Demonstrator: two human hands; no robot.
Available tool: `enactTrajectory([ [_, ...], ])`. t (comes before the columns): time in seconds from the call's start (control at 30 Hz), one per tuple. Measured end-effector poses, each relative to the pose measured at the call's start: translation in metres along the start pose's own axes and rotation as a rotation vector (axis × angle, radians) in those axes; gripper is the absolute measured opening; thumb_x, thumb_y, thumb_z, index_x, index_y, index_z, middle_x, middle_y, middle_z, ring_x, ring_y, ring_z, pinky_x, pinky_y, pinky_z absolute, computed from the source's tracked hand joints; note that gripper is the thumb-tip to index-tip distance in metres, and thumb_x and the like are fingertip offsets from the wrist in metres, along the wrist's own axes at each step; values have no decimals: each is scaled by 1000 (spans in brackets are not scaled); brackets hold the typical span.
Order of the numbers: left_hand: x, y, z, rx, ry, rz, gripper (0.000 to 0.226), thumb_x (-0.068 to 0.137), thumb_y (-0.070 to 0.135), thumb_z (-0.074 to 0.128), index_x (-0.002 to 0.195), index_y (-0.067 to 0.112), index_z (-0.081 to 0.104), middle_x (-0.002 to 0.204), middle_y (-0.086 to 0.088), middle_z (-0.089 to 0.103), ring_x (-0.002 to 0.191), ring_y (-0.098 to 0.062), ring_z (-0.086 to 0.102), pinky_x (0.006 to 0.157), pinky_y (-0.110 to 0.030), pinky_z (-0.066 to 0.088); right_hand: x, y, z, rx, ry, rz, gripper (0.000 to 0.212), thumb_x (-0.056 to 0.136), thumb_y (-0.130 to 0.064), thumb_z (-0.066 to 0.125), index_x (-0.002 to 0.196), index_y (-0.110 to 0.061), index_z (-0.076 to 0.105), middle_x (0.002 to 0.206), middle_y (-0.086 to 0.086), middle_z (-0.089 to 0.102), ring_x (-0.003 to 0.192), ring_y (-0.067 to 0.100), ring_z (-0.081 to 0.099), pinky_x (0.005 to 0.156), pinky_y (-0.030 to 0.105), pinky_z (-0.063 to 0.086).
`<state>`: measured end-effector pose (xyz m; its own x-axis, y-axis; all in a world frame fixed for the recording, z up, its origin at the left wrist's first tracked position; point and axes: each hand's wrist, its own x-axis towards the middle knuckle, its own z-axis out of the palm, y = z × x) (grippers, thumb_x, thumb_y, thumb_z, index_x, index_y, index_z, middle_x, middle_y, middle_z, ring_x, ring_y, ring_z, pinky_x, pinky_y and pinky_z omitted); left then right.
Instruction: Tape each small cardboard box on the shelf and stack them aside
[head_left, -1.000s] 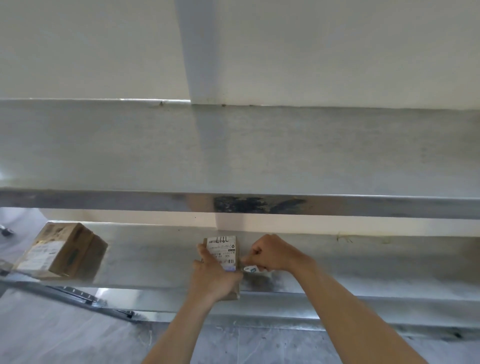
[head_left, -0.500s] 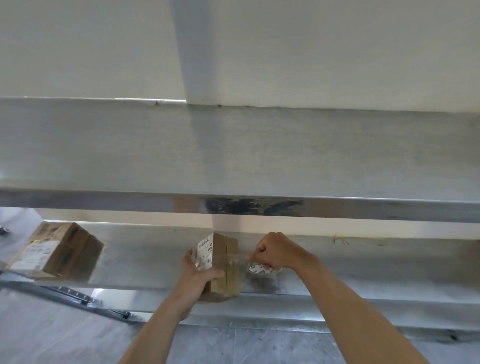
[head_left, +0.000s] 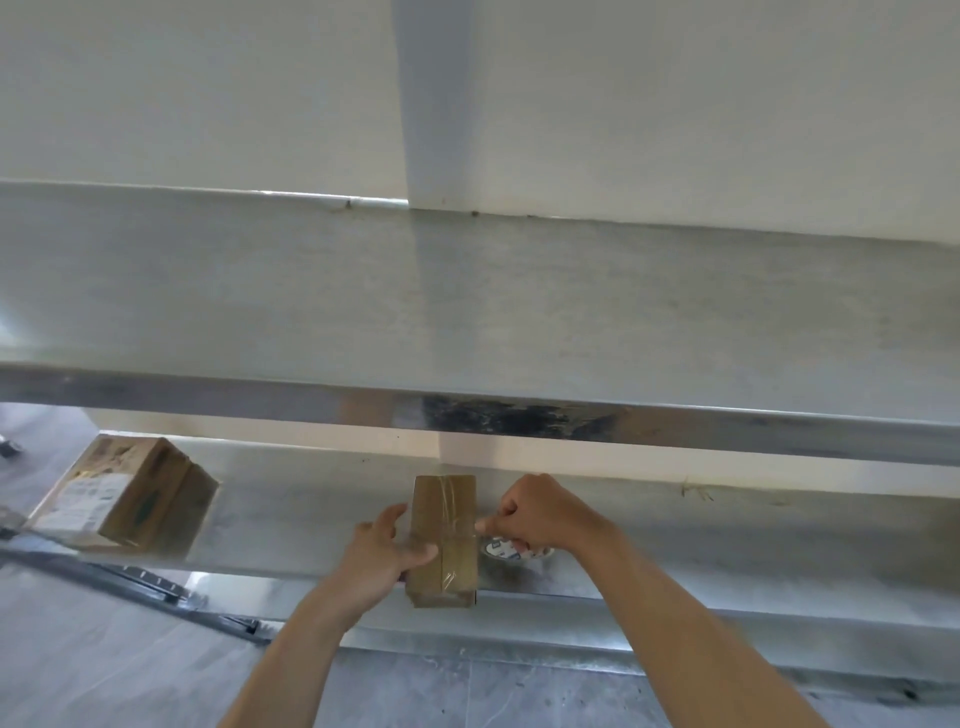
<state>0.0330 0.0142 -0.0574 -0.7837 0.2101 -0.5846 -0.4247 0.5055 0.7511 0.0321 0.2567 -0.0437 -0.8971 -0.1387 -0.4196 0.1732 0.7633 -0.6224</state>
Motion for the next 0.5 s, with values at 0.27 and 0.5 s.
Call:
enactTrajectory([
  [0.27, -14, 42, 55, 325, 219, -35, 102, 63, 63, 71, 139, 10, 29, 122, -7, 53, 104, -26, 61, 80, -33, 50, 2, -4, 2, 8, 6, -20, 39, 84, -46, 72, 60, -15, 70, 51, -1, 64, 42, 9, 53, 53, 22, 50],
  [0.5, -10, 37, 68, 414, 295, -46, 107, 77, 51, 72, 148, 8, 5, 128, -16, 38, 107, -38, 57, 83, -37, 48, 0, 7, -13, 28, -107, -83, 42, 88, -48, 70, 74, -9, 72, 64, 1, 72, 55, 11, 66, 73, 32, 60],
])
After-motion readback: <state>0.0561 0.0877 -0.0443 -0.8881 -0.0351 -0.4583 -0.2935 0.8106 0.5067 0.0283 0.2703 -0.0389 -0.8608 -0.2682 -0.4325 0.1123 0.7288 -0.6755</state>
